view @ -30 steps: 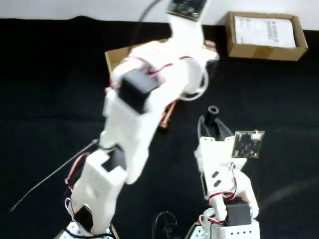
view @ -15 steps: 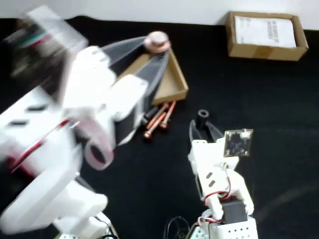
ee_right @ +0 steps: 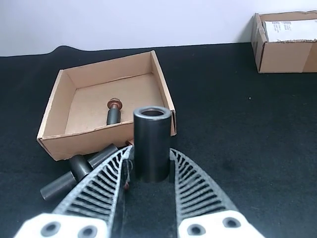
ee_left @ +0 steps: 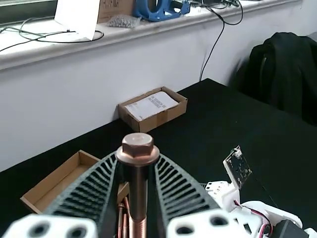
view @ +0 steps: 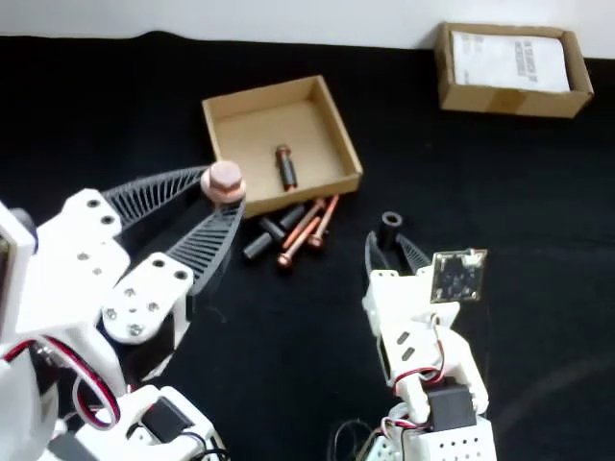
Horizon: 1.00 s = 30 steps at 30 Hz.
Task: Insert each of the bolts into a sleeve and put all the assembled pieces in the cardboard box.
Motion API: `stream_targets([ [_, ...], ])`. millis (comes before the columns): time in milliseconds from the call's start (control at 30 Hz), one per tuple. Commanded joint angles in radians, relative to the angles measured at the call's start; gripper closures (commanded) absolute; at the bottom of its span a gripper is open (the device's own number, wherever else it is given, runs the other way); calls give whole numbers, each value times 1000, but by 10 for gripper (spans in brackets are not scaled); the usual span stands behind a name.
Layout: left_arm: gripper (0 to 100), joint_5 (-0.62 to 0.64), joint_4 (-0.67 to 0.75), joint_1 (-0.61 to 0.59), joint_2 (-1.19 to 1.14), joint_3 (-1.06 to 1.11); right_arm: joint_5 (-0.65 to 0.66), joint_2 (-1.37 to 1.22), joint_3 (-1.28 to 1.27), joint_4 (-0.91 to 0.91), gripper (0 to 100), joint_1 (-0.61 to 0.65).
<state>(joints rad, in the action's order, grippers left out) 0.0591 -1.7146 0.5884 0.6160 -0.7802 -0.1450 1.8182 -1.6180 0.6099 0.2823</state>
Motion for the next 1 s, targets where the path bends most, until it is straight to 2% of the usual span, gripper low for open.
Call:
stream_targets([
  [0, 991, -5, 149, -1, 71, 225, -9, 12, 2, -21, 992, 7],
  [100, 991, -5, 316, -1, 107, 418, -9, 12, 1, -21, 992, 7],
  [400, 991, -3, 961, 8, 156, 1020, -9, 12, 2, -21, 992, 7],
  [600, 991, -2, 1281, 12, 150, 1271, -11, 12, 5, -22, 992, 8],
  [700, 991, 15, 1412, 12, 150, 1359, -52, 12, 5, -61, 992, 39],
  [800, 991, 118, 1499, 12, 147, 1408, -64, 8, 2, -74, 992, 96],
  [867, 991, 183, 1527, 31, 142, 1429, -64, 8, 2, -76, 992, 124],
  [967, 991, 192, 1537, 56, 97, 1429, -64, 10, 2, -76, 992, 136],
])
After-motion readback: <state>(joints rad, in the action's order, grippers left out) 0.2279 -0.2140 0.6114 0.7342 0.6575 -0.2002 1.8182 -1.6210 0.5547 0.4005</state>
